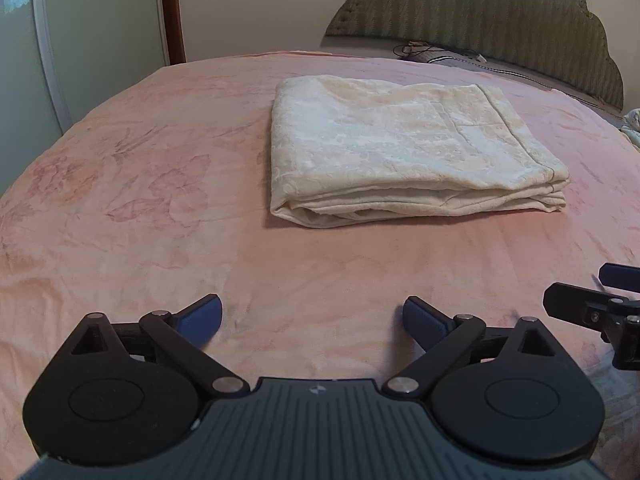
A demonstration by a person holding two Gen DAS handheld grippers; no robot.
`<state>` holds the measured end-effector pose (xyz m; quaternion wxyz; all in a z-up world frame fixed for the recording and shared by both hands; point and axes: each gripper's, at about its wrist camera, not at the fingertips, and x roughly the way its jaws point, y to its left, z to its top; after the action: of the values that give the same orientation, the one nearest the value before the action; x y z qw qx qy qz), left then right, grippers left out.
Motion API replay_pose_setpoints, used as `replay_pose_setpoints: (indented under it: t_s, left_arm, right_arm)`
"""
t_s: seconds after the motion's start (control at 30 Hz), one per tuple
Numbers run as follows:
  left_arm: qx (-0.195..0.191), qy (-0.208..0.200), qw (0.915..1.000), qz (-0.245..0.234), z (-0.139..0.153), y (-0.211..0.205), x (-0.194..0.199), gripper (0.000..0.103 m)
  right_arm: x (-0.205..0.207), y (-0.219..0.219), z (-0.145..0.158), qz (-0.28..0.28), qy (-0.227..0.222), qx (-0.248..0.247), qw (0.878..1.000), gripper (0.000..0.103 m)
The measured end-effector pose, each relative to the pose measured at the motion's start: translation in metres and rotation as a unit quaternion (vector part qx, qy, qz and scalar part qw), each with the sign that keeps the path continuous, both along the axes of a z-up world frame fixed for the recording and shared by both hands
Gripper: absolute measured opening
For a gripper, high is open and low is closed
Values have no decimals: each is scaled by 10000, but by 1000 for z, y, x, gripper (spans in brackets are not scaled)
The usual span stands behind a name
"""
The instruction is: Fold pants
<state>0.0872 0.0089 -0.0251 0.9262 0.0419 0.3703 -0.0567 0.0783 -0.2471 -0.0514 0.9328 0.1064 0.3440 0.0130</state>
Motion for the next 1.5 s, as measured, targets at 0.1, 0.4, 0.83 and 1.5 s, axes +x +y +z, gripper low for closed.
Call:
replay_pose_setpoints:
  t_s: [0.1,0.4,0.83,1.5]
  left_arm:
    - [-8,-33,10000,38,-1,1,-1,101]
    - [26,-296,9995,95,-9,0,-8,103]
    - [16,-416,9990,134,-10,5,-13,103]
    - [18,-408,9990,159,-12,4,-13,103]
  right_arm:
    - [0,-3,-5,-60,57,21,10000,103]
    - [-4,1,-12,-47,-12,-224,9997,103]
    - [-6,9,-17,3,-77,-574,9983,103]
    - [-2,5,-19,-77,-11,-809,9967,103]
